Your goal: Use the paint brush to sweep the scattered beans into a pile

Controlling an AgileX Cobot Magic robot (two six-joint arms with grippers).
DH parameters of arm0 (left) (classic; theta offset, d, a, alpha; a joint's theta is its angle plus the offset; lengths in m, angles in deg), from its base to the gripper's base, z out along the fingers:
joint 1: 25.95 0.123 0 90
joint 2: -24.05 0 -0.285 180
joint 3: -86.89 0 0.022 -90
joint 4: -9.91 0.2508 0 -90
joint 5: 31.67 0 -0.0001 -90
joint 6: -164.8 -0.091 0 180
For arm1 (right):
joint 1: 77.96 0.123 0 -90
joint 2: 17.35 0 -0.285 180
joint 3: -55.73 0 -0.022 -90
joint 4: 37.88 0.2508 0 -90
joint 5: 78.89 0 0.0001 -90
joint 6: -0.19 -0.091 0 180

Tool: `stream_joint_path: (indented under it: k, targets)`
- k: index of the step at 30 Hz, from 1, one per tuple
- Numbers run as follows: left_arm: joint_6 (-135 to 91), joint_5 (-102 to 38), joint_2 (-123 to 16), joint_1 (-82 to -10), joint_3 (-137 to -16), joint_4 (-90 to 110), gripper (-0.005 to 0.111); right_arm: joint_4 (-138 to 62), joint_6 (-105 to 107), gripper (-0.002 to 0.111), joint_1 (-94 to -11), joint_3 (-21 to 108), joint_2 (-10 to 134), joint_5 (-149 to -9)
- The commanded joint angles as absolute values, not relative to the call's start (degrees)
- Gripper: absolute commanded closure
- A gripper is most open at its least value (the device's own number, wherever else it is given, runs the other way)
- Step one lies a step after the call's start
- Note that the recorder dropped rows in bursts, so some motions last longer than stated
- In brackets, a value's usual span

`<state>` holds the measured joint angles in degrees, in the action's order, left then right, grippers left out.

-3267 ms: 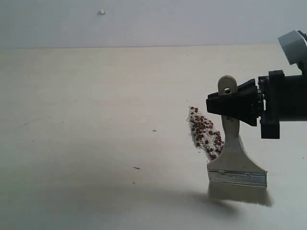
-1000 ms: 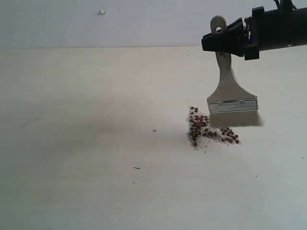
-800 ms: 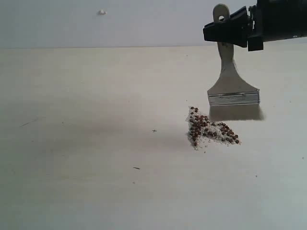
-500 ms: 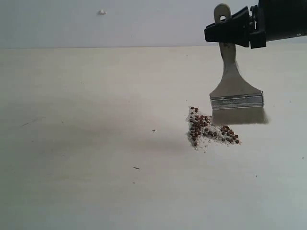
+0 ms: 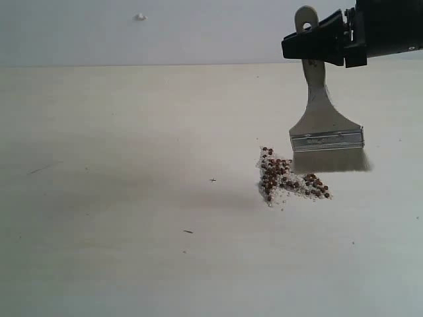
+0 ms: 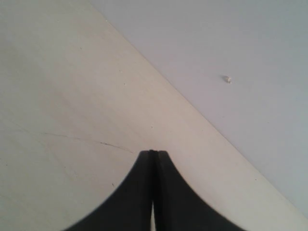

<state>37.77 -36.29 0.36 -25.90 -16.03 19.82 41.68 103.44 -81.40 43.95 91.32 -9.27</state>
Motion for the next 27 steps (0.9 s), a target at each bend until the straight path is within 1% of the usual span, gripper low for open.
stream_joint_path:
  k: [1, 19, 21, 22, 25, 27]
  targets:
    - [37.40, -36.25, 0.73, -26.01, -15.89, 19.52, 0.107, 42.26, 103.41, 0.108, -81.63, 44.10, 90.73, -8.92]
    - [37.40, -36.25, 0.73, -26.01, -15.89, 19.52, 0.107, 42.36, 103.41, 0.108, -81.63, 44.10, 90.73, -8.92]
    - [37.40, -36.25, 0.73, -26.01, -15.89, 19.52, 0.107, 44.66, 102.83, 0.108, -81.63, 44.10, 90.73, -8.92]
    - [37.40, -36.25, 0.73, -26.01, -15.89, 19.52, 0.107, 46.19, 99.93, 0.108, -81.63, 44.10, 90.73, -8.92]
    - [37.40, -36.25, 0.73, -26.01, -15.89, 19.52, 0.107, 50.28, 80.31, 0.108, -81.35, 44.10, 90.73, -8.92]
    - [37.40, -36.25, 0.73, -26.01, -15.89, 19.52, 0.107, 52.05, 71.14, 0.108, -81.35, 44.10, 90.73, -8.92]
